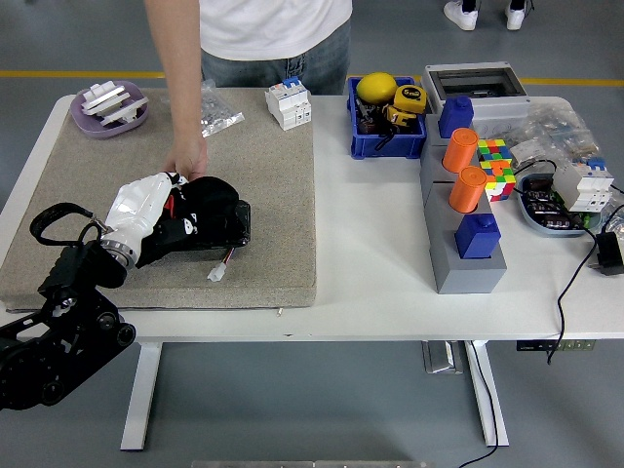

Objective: Pick the rag up,wipe the panel,place it on the desk

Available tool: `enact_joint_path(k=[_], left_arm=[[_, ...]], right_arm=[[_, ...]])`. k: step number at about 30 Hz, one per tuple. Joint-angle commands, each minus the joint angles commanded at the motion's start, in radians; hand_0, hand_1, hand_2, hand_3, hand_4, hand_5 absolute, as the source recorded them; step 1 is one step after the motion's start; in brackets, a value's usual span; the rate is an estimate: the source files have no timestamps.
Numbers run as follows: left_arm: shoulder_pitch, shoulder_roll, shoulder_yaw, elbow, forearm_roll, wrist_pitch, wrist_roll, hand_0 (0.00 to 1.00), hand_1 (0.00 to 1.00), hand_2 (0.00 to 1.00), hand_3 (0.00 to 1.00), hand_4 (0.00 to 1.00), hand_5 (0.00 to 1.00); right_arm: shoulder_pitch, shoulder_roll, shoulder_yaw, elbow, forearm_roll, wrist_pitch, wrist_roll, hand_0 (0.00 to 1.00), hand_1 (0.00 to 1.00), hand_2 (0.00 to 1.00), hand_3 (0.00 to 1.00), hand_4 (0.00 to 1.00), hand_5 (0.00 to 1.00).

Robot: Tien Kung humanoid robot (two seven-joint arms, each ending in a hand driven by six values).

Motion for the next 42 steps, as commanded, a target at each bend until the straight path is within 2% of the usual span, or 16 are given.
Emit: enact_joint_path(k=[4, 9, 26, 35, 42], left_arm=[[0.023, 0.012, -0.043, 0.007, 0.029, 0.006, 0.003, 0.154, 0.133, 0.526, 0.529, 0.329, 0.002], [0.029, 0.026, -0.084, 0.008, 0.053, 0.007, 0.001, 0.154, 0.133, 0.527, 0.529, 0.329, 0.002], [0.061, 0.059, -0.158, 0.048, 0.085, -0.002, -0.004, 0.153, 0.133, 0.525, 0.528, 0.326, 0.002], [0.06, 0.051, -0.143, 0.045, 0.077, -0.002, -0.004, 0.153, 0.133, 0.524, 0.527, 0.325, 0.002], [0.029, 0.014, -0.073, 0.014, 0.051, 0.003, -0.008, 0.153, 0.132, 0.522, 0.525, 0.32, 0.002]], right_arm=[[-0.002, -0.001, 0.0, 0.0, 0.002, 0.001, 0.001, 0.756, 0.723, 0.719, 0.708, 0.998, 0.533], [-0.001, -0.001, -0.003, 0.0, 0.006, 0.002, 0.003, 0.755, 0.723, 0.719, 0.708, 0.998, 0.532], [0.0, -0.002, -0.012, -0.003, 0.025, 0.005, 0.013, 0.755, 0.724, 0.718, 0.707, 0.998, 0.529], [0.001, 0.0, -0.013, -0.003, 0.027, 0.005, 0.014, 0.756, 0.724, 0.718, 0.707, 0.998, 0.529], [0.0, 0.0, -0.008, -0.003, 0.02, 0.006, 0.01, 0.756, 0.723, 0.718, 0.707, 0.998, 0.527]])
